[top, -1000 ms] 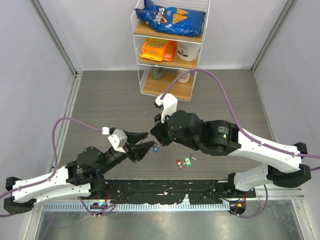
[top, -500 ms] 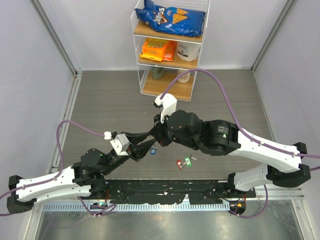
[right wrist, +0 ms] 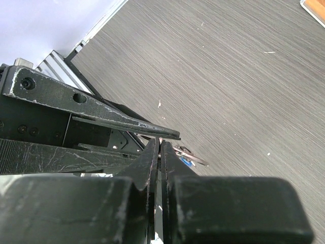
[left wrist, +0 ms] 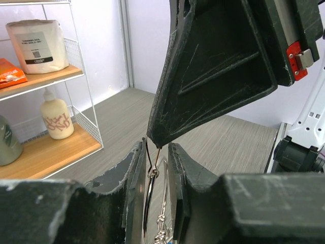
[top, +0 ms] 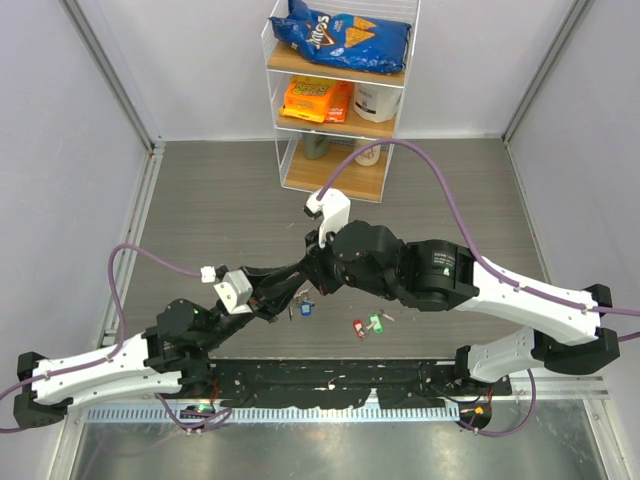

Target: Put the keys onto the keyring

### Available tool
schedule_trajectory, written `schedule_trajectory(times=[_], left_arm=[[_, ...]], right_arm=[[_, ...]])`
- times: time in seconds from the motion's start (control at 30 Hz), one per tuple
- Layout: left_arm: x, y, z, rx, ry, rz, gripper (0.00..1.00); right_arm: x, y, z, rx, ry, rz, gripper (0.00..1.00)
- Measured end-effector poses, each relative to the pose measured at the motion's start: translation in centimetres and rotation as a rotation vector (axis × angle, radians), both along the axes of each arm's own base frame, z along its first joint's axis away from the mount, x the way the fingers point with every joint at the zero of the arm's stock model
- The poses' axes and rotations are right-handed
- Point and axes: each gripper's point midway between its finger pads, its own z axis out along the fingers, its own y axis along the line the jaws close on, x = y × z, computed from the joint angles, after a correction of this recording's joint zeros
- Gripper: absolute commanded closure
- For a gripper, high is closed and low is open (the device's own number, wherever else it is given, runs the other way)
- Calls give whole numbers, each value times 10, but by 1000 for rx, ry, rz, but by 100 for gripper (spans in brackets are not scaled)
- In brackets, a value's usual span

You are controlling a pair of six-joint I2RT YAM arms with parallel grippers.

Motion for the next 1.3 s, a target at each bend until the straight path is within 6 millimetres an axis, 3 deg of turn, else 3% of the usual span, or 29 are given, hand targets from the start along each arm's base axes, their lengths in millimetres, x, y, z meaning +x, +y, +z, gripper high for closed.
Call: schedule_trajectory(times=[0.33,1.03,1.13,1.2,1.3], left_arm=[[-2,7,5,-23,-10,1,72],[-3,8,-5,-2,-4,-3,73],[-3,8,-5,-3,-4,-2,81],[-2,8,-5,-3,-3,1,100],[-1,9,-5,-6,2,9,100]], right_arm=[[-1,2,-1,-2,3,5,94],[-1,4,2,7,1,7,94],[-1,4,1,7,1,7,94],[-1,4,1,7,2,8,94],[-1,4,2,7,0,11,94]])
